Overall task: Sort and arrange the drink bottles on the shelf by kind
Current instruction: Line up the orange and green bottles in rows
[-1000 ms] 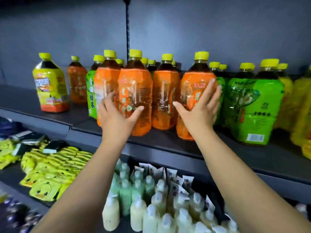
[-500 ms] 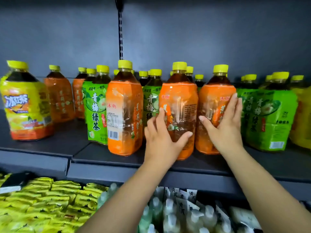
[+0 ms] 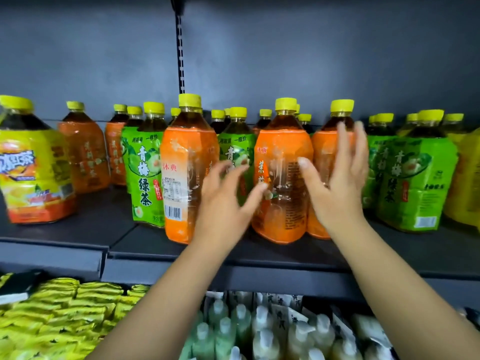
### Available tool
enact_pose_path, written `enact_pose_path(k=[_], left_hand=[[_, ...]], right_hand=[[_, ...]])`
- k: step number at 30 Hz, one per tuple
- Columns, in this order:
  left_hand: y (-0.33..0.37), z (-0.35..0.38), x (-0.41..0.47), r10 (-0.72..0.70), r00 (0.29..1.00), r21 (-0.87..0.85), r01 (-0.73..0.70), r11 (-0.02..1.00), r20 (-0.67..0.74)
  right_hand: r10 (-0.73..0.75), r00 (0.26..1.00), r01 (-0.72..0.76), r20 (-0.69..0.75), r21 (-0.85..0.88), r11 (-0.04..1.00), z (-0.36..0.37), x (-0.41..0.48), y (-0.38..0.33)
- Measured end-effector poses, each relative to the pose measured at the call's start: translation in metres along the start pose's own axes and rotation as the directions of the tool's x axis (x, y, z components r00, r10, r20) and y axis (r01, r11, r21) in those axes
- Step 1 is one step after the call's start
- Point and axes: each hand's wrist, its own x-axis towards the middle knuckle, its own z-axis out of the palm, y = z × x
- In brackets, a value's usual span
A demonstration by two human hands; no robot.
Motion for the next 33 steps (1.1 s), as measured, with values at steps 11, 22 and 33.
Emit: enact_pose_path(k=[11,22,33], left_hand=[[-0.036,-0.035,0.005,-0.230,0.918,-0.007,0.240,0.971,-0.323],[-0.058,-0.070,-0.016,-0.253,0.898,-0.086,0.238,0.968,-0.360],[-0.077,-0.073,-0.018,-0.352,0.881,-0.219,0.293,0.931,-0.317]], right_hand=[[0.262,0.762,-0.459,0.592,0.208,0.864,0.085,0.125,-0.106],[0.395,0.848,-0.409,0.354,-0.038,0.912,0.129,0.106,-0.075],[0.072,0.935,-0.188,0.348,0.311,0.932,0.090,0.071,-0.092]])
